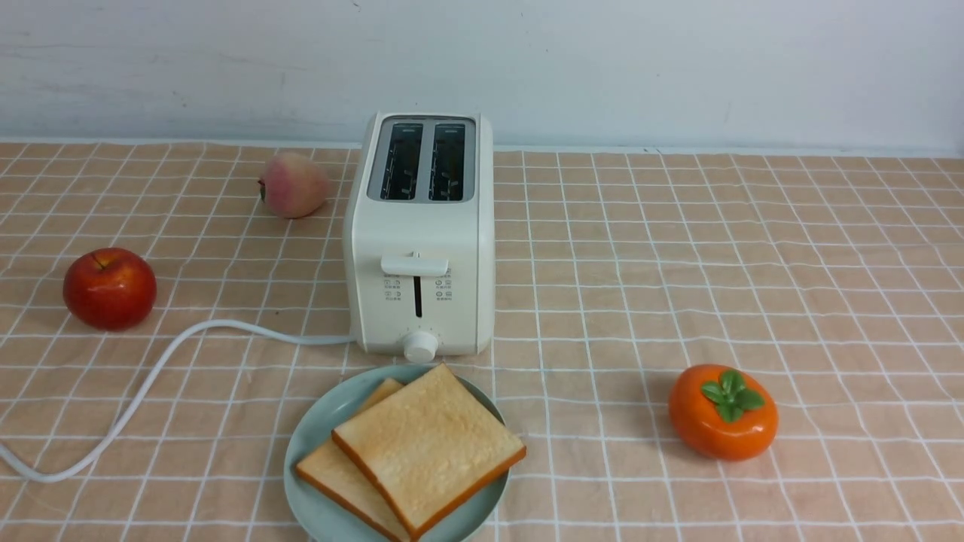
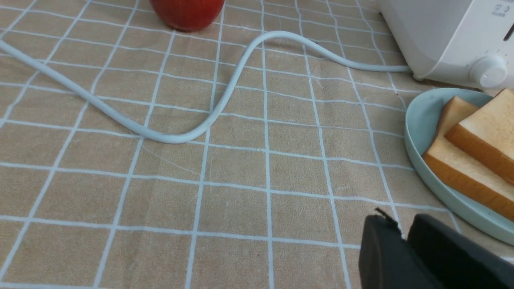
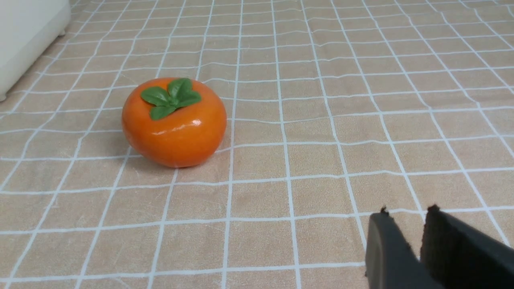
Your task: Take toasted bread from bread machine on light coffee tablecloth place on plate.
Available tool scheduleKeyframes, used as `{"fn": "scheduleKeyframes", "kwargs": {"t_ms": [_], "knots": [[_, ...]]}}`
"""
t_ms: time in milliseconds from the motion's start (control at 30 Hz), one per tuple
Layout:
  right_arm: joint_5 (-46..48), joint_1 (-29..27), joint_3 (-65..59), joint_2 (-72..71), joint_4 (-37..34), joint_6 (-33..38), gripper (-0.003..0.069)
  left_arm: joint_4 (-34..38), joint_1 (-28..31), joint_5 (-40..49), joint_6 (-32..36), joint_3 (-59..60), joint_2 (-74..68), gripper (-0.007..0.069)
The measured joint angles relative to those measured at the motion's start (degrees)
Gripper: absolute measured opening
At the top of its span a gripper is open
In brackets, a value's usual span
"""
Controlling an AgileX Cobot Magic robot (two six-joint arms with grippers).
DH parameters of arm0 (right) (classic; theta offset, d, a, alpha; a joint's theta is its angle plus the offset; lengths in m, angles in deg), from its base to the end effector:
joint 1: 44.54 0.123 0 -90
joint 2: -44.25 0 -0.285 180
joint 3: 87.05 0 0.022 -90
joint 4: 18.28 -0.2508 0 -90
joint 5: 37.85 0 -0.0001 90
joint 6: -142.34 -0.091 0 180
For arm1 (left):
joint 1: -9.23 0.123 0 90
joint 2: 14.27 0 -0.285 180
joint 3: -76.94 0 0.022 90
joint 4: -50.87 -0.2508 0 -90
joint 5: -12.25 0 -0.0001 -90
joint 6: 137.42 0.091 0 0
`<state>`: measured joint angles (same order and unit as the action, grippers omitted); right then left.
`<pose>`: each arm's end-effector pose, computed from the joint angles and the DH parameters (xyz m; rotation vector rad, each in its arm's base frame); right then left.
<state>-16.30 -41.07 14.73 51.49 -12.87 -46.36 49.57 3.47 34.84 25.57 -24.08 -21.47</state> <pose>0.0526 0.0000 0.1741 0.0271 1.8661 0.0538 0.0520 -0.0044 0.1680 -0.1729 1.8981 -0.2473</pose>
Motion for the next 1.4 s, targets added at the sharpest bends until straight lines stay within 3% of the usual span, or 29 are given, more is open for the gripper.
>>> {"fn": "scheduleKeyframes", "kwargs": {"t_ms": [1400], "knots": [[0.0,0.0,0.0,0.0,0.0,0.0,0.0180,0.0,0.0,0.0,0.0,0.0,0.0,0.0118]]}}
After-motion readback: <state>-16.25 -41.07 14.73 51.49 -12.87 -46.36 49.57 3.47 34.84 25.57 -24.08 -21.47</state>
